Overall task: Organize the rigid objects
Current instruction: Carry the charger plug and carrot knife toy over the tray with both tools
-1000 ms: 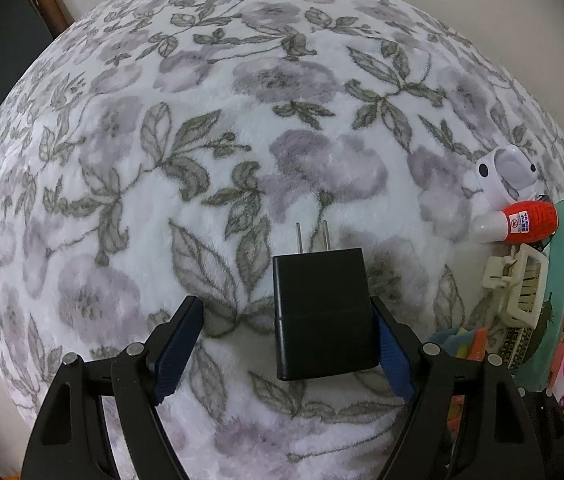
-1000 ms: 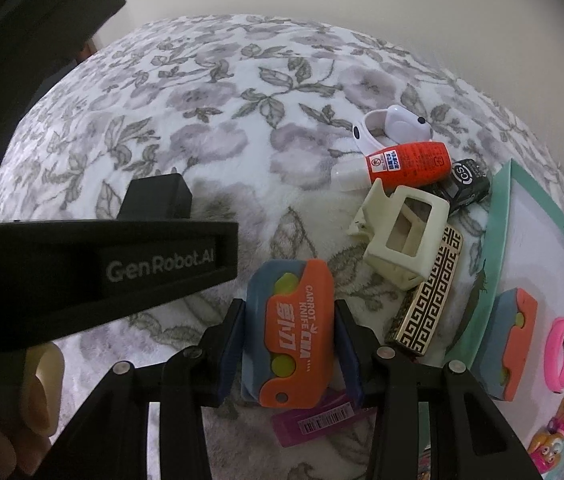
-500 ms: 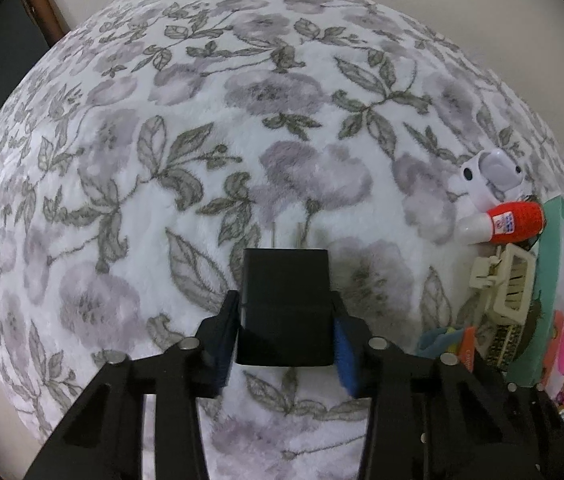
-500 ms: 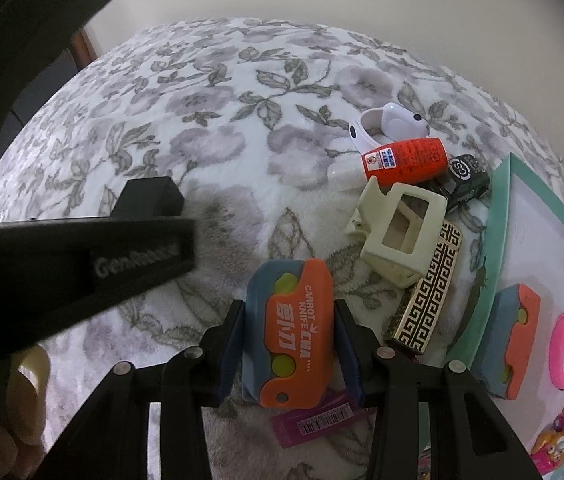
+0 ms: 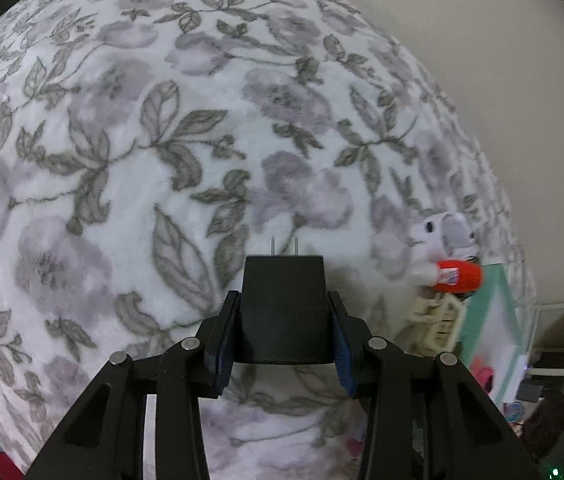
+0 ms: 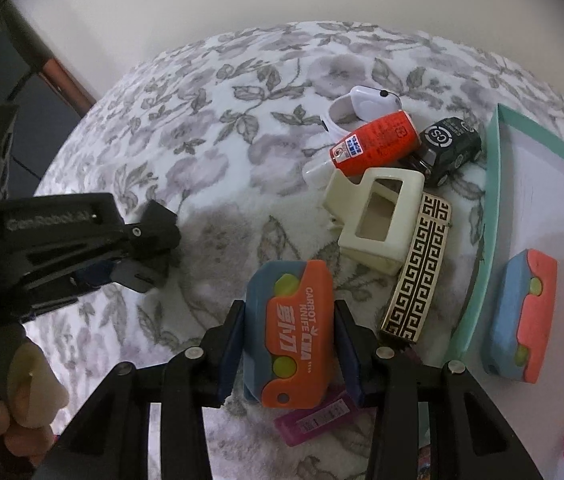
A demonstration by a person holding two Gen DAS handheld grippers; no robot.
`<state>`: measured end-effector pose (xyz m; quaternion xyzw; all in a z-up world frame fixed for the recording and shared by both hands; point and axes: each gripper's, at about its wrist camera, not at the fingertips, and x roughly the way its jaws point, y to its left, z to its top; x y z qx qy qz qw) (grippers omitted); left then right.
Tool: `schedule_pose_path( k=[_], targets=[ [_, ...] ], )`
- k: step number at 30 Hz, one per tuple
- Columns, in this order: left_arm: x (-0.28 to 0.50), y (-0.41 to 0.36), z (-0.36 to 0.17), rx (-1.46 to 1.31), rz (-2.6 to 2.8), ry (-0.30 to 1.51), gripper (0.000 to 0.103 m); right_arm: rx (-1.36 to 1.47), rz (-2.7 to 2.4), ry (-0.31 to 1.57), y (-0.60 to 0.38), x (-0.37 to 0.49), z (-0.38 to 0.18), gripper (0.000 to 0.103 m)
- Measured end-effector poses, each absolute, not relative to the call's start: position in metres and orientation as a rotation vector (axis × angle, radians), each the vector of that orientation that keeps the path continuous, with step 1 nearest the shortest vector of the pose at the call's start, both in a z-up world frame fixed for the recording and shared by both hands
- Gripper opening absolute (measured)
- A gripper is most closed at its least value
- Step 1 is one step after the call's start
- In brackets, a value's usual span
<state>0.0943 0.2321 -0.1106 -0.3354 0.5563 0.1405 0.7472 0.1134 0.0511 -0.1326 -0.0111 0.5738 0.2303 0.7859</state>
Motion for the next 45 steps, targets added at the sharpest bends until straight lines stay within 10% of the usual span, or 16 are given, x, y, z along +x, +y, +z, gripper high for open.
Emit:
schedule_pose_path(
  k=[23, 45],
  targets=[
    [0.110, 0.189, 0.024, -0.625, 0.112, 0.888, 0.043, 0.169, 0.301, 0.968, -0.047, 0.133, -0.004, 0.045],
    [0.140, 0.106, -0.022, -0.527, -0.021, 1.062, 0.031, 0.225, 0.058, 1.030, -0.147, 0.144, -0.029, 0.045]
  ],
)
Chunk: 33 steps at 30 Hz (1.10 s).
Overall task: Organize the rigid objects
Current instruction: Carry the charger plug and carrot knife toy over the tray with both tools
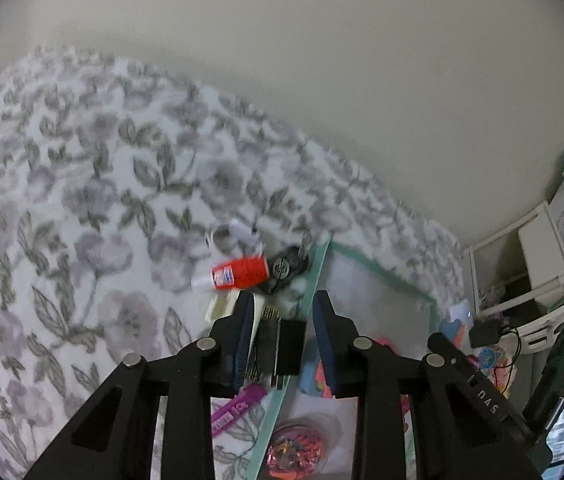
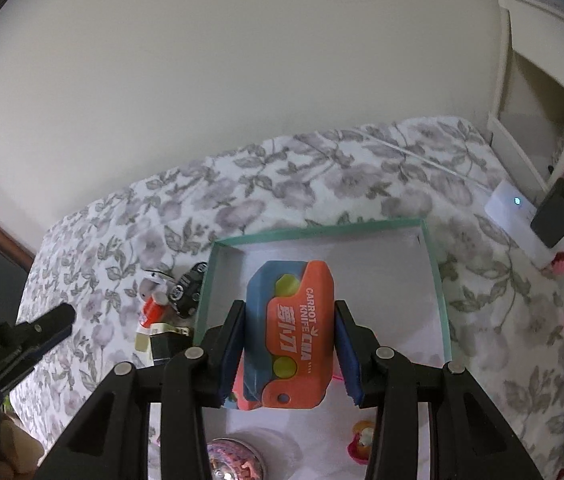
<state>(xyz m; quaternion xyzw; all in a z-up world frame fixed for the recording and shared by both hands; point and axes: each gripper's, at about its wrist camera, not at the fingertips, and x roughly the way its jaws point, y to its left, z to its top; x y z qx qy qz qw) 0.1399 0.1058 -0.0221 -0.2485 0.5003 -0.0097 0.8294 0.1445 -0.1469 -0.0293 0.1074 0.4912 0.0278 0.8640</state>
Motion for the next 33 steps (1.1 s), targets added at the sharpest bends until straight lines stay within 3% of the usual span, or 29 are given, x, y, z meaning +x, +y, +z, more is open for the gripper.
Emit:
schedule_pose_path(
  k=[20, 33],
  targets=[
    [0.153, 0.036, -0.091, -0.273, -0.028, 1.250, 0.034, 0.223, 0.039, 1.117, -0.149, 0.151, -0.057, 0.045],
    [0.154, 0.034, -0.063, -0.258, -0.042, 1.150, 0.032, 0.239, 0.037, 1.131, -0.153, 0.153, -0.063, 0.045]
  ],
)
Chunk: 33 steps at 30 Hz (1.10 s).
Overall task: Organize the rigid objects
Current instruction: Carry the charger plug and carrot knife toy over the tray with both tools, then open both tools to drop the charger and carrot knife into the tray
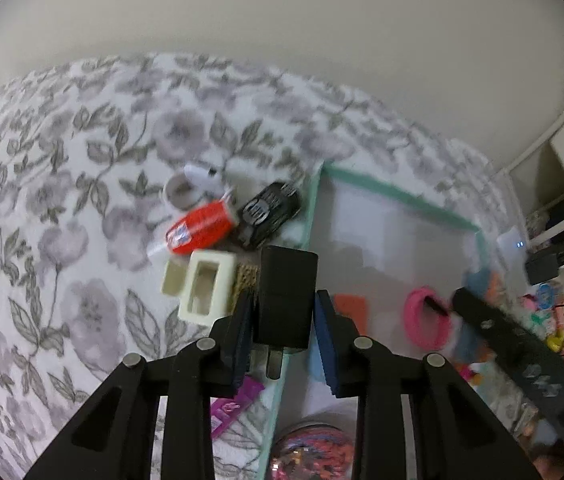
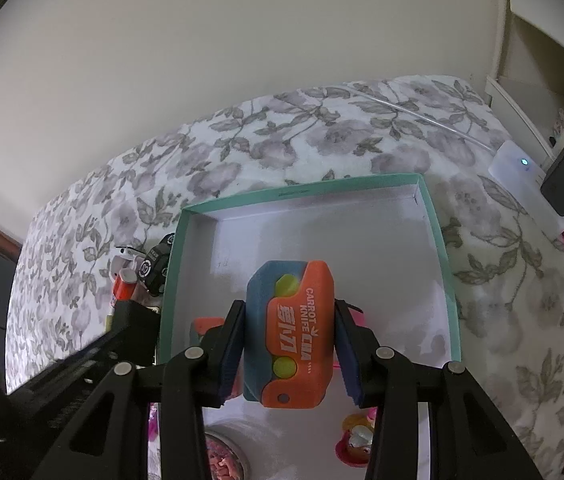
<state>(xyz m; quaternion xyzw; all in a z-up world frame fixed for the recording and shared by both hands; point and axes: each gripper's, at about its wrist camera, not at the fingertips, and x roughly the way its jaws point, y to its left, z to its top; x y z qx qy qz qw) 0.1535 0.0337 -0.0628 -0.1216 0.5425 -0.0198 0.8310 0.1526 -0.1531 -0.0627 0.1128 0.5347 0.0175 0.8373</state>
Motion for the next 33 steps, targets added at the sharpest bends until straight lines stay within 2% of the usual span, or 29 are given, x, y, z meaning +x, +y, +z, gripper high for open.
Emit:
schedule_pose_path(
  k=[7, 19, 29, 33],
  targets=[
    [0.151, 0.008, -0.045, -0.283, -0.181, 1.132, 0.032, 0.240, 0.002, 1.137, -0.162, 0.151, -0.065, 0.045],
    [0.140, -0.062, -0.080, -0.153, -0.278, 1.258, 0.032, 0.226, -0.138, 1.181, -0.196, 0.148, -0.080, 0.045],
    [0.146, -0.045, -0.074, -0.184, -0.233, 1.249, 0.033, 0.213, -0.150, 1.178, -0.195, 0.148, -0.075, 0.045],
    [0.148, -0.026, -0.066, -0.227, -0.198, 1.227, 0.041, 0.205, -0.150, 1.163, -0.193, 0.148, -0.069, 0.045]
  ],
)
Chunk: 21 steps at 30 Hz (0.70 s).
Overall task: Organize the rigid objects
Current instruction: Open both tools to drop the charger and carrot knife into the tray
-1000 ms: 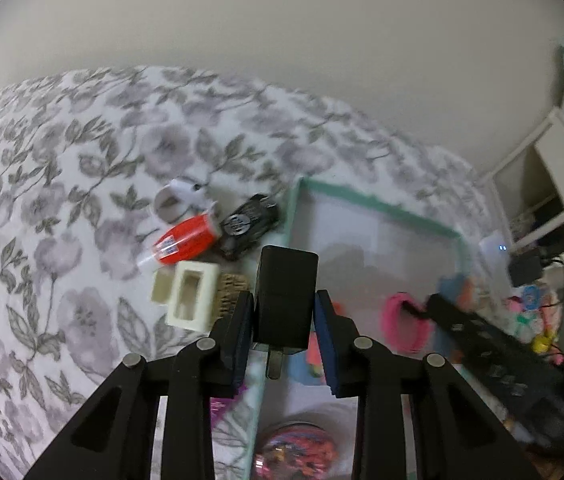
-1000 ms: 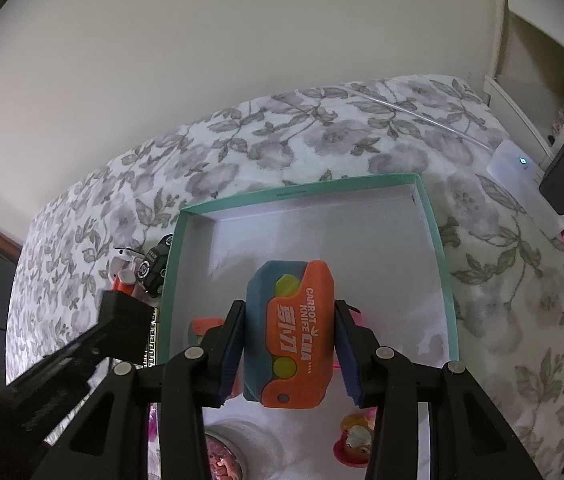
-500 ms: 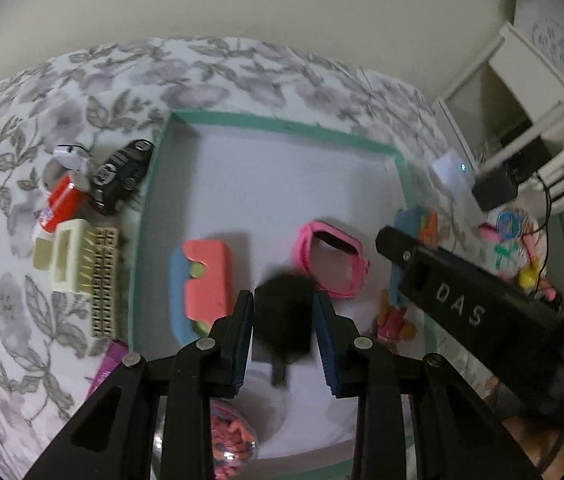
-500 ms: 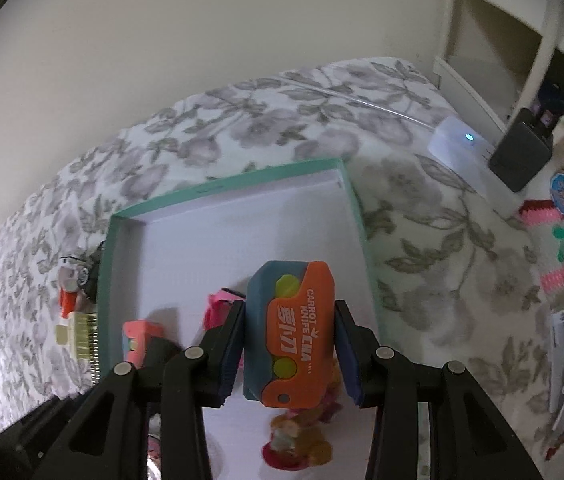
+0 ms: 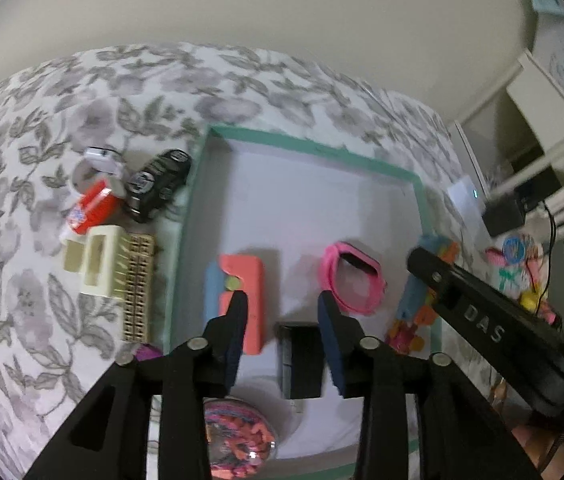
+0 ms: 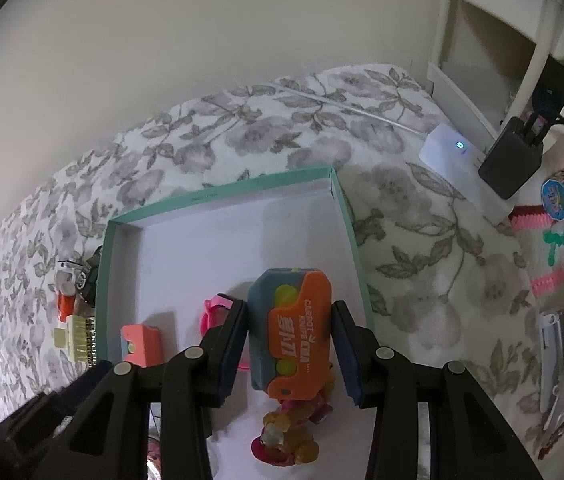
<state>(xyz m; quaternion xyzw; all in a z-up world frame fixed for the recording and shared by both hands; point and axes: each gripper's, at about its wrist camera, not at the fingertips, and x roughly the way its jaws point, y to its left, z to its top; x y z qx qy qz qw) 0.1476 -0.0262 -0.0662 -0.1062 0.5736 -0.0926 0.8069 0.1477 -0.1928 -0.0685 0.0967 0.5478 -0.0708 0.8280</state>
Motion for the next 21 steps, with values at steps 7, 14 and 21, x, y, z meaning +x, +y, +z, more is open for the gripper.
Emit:
schedule_pose_path(
  k=[7, 14, 21],
  targets=[
    [0.151, 0.011, -0.051, -0.303, -0.113, 1.177, 0.051, 0.195, -0.137, 1.113, -0.187, 0.146, -0.049, 0.046],
    [0.154, 0.034, -0.042, -0.328, -0.040, 1.149, 0.066, 0.117, -0.129, 1.051, -0.174, 0.144, -0.030, 0.062],
    [0.155, 0.046, -0.042, -0.340, 0.018, 1.131, 0.086, 0.092, -0.121, 1.066, -0.164, 0.146, -0.034, 0.073]
  ],
)
